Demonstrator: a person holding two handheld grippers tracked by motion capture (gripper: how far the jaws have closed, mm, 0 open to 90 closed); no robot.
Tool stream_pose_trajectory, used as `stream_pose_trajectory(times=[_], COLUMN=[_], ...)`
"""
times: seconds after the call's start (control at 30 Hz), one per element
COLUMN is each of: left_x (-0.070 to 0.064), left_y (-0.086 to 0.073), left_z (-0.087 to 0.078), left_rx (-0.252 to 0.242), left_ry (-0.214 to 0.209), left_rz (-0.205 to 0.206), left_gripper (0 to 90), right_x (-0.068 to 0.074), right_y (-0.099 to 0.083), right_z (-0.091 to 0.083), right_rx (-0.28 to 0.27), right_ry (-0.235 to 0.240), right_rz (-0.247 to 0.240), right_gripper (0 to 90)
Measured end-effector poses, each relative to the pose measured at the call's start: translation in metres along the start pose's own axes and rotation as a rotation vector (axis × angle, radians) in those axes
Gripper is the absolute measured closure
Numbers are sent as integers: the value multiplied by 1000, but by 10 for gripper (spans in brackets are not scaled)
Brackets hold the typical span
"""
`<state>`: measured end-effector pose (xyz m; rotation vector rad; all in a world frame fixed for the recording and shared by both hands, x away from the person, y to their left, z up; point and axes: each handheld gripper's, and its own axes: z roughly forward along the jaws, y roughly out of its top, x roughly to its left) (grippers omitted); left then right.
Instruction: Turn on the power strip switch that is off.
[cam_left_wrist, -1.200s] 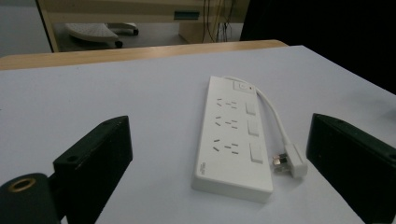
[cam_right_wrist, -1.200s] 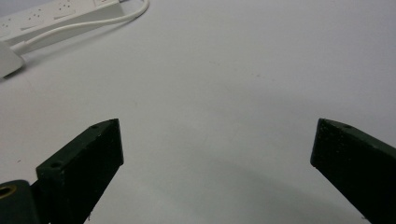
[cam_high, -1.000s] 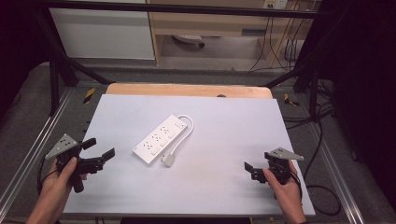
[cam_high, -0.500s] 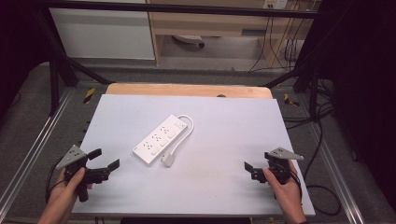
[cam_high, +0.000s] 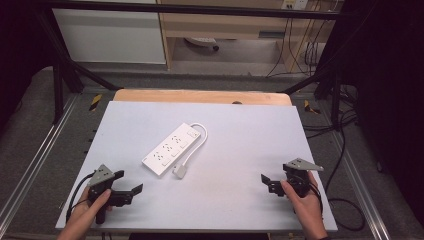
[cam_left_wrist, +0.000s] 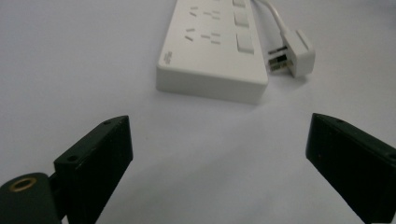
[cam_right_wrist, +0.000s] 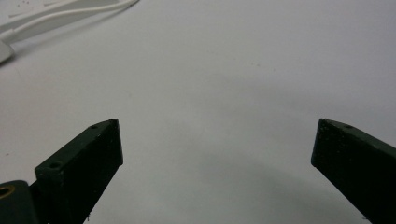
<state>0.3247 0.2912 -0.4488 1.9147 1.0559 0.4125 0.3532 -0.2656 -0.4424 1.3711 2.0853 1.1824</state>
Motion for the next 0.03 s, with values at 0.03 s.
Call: stream_pose_trajectory(times=[0.03], left_x=[0], left_y=[0], left_z=[-1], left_rx=[2], left_ry=[3], left_rz=[-3], left_gripper=[71], right_x=[0], right_y=[-1], right_z=[2], right_rx=[10], right_ry=[-2], right_rz=[-2], right_gripper=[26])
